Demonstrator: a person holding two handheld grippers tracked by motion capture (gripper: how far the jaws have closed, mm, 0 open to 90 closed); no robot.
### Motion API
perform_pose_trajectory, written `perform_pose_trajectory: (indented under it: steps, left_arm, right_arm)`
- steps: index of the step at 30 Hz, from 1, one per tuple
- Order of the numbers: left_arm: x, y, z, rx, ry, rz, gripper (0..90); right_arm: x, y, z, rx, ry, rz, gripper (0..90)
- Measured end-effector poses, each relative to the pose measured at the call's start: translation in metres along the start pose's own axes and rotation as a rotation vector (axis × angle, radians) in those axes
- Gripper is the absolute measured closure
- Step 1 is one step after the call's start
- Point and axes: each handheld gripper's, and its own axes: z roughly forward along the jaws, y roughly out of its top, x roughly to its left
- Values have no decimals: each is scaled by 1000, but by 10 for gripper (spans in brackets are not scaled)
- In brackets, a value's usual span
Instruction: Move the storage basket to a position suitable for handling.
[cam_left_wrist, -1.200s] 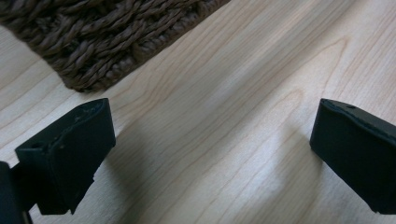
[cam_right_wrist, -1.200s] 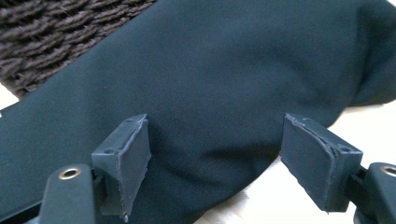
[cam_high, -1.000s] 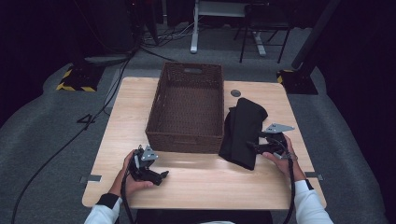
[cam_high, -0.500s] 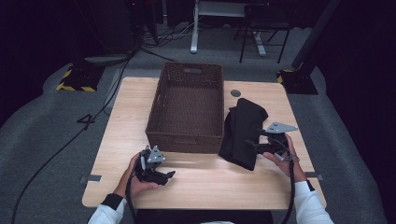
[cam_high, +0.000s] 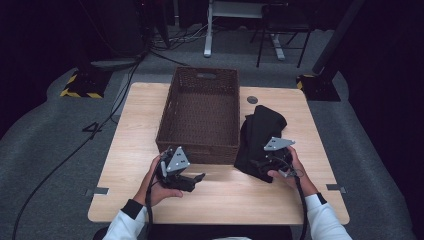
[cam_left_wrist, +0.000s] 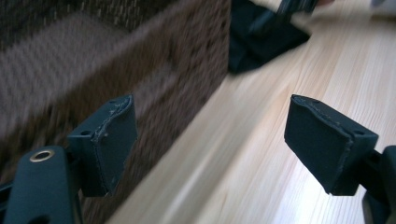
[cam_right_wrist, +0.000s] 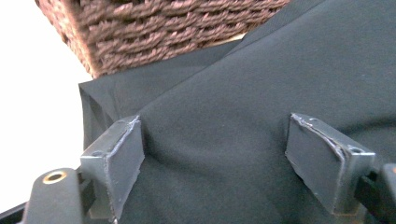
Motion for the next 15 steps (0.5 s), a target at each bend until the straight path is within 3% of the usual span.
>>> perform_pose_trajectory:
  steps: [4, 8, 15]
  left_arm:
    - [-6, 24, 11, -51, 4, 24, 181]
    - [-5, 43, 28, -97, -5, -3, 190]
    - [2, 58, 63, -64, -11, -21, 191]
  right_arm:
    - [1, -1, 2, 9, -2, -4, 192]
    - [4, -3, 3, 10, -12, -27, 186]
    - [6, -5, 2, 15, -17, -33, 187]
